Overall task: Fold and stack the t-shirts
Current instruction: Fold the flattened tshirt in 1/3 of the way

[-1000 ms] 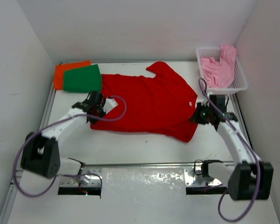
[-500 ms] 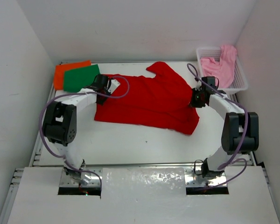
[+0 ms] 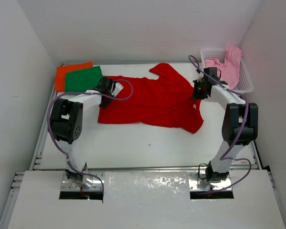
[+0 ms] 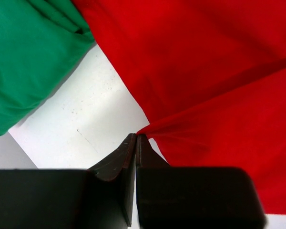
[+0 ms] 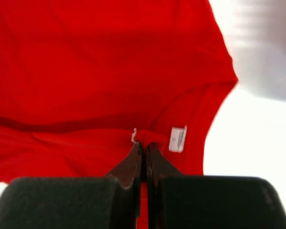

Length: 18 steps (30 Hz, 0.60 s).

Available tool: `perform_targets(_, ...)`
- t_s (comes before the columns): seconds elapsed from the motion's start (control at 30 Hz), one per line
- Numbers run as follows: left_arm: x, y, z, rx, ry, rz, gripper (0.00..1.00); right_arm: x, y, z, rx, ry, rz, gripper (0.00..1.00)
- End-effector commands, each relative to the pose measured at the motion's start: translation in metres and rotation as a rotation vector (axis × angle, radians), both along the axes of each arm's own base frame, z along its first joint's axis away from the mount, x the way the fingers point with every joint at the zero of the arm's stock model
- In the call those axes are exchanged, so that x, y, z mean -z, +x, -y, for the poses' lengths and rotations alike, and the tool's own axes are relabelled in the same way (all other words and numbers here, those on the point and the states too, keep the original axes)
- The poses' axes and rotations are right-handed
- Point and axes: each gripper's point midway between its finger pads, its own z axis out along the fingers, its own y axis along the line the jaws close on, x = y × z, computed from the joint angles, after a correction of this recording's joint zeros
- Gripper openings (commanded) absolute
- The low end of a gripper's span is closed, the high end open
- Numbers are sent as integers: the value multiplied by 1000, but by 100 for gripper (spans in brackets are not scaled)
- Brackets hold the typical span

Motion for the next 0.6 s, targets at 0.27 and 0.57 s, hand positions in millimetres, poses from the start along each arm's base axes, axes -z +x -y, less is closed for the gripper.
perform_targets(0.27, -45, 50, -43, -194, 81, 221, 43, 2, 40, -4, -80, -113, -41, 43)
perform_targets(0.57, -86, -12, 17, 253, -47, 144, 47, -17, -33, -12, 4, -9, -137, 52)
